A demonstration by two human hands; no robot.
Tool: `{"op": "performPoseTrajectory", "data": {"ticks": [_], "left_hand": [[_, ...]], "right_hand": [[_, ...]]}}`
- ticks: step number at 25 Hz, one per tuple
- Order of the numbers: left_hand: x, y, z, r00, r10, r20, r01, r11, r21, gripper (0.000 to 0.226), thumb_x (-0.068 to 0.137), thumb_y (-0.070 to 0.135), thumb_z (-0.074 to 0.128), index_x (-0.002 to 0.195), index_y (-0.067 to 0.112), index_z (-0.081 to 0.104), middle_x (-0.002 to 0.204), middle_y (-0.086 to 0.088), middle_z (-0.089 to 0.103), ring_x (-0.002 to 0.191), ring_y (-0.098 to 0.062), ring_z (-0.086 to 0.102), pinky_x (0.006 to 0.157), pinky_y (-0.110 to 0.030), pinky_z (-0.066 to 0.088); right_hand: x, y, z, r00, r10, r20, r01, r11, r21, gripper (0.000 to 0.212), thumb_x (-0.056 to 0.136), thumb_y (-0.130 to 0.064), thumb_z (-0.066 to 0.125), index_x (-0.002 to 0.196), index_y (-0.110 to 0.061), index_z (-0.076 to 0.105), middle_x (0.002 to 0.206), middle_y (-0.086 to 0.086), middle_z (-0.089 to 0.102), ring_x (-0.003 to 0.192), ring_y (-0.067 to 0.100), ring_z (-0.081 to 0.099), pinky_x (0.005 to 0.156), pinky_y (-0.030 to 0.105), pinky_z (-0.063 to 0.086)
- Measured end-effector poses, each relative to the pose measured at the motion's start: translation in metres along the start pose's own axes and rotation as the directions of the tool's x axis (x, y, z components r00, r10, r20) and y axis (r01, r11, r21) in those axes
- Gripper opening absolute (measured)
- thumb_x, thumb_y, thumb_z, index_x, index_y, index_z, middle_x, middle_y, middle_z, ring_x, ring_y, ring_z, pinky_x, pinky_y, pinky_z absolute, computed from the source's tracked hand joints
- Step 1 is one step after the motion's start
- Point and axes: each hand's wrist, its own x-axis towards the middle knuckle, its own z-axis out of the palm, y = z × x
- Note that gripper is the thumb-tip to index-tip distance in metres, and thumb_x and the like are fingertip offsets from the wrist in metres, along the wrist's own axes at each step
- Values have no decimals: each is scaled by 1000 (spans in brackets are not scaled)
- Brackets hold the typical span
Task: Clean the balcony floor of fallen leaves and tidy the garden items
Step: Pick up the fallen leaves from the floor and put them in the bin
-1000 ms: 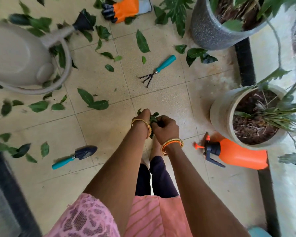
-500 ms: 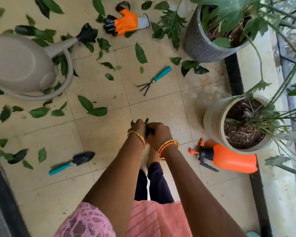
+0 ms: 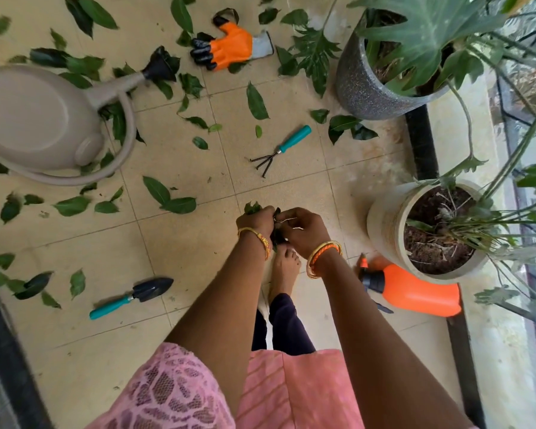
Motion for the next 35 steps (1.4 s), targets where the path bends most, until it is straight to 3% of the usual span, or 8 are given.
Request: {"op": "performPoseTrajectory", "data": {"ticks": [5, 12, 15, 17, 19, 23, 28, 35], "left_hand": [[7, 23, 14, 997, 54, -57, -56, 998, -42, 14, 83, 9, 65, 78, 7, 53, 78, -9, 60, 67, -22, 60, 65, -33, 55], [40, 39, 39, 981, 65, -181, -89, 988, -130, 19, 85, 10, 61, 69, 13, 51, 84, -16, 66, 89, -35, 67, 77, -44, 55], [62, 56, 52, 990, 59, -128, -74, 991, -112, 7, 86, 11, 61, 85, 5, 58, 97, -21, 68, 98, -36, 66, 81, -44, 54], [90, 67, 61, 993, 69, -99, -75, 995, -58, 19, 84, 16, 63, 99, 5, 60, 107, -22, 67, 100, -37, 65, 83, -45, 54], [124, 74, 73, 991, 118, -63, -118, 993, -8, 14, 83, 20, 64, 92, 10, 59, 98, -18, 68, 81, -32, 67, 74, -43, 57], [188, 79, 99, 985, 172, -10, -172, 985, 13, 15, 82, 23, 66, 89, 10, 62, 71, -7, 58, 55, -20, 51, 44, -21, 39], [241, 81, 115, 975, 223, 7, -223, 974, 42, 16, 82, 21, 65, 72, 14, 56, 72, -8, 58, 58, -22, 53, 55, -27, 44], [232, 84, 117, 969, 241, 57, -245, 965, 91, 18, 85, 21, 64, 72, 17, 52, 70, -4, 54, 61, -17, 51, 49, -24, 42]], "right_hand": [[9, -19, -15, 985, 49, 163, -115, 900, 421, 24, 79, 20, 55, 84, -3, 62, 76, 12, 63, 68, 19, 64, 65, 23, 57], [84, -37, -12, 995, 60, 78, -46, 984, -171, 23, 75, -4, 74, 79, -19, 57, 78, 7, 67, 71, 20, 62, 75, 38, 55], [125, -47, -20, 976, 86, 201, -94, 995, 29, 18, 85, 3, 56, 80, -14, 60, 84, 7, 64, 79, 18, 59, 78, 37, 53], [176, -45, -34, 996, -25, -86, 25, 1000, 5, 21, 85, 0, 53, 76, -15, 63, 88, 8, 64, 80, 18, 58, 82, 36, 51], [236, -34, -53, 928, -245, -282, 99, 889, -447, 21, 79, -1, 56, 90, -14, 68, 100, 9, 65, 92, 23, 59, 88, 29, 45], [341, -11, -81, 917, -380, -120, 92, 495, -864, 67, 77, 8, 51, 139, -16, 42, 145, 17, 34, 131, 33, 35, 109, 33, 31], [418, -6, -88, 847, -520, -114, 30, 261, -965, 49, 92, 0, 39, 138, -18, 44, 147, 18, 32, 128, 37, 40, 105, 43, 36], [411, -4, -88, 751, -614, -243, 82, 453, -888, 26, 90, -2, 47, 110, -2, 65, 116, 20, 57, 106, 37, 56, 87, 39, 46]]}}
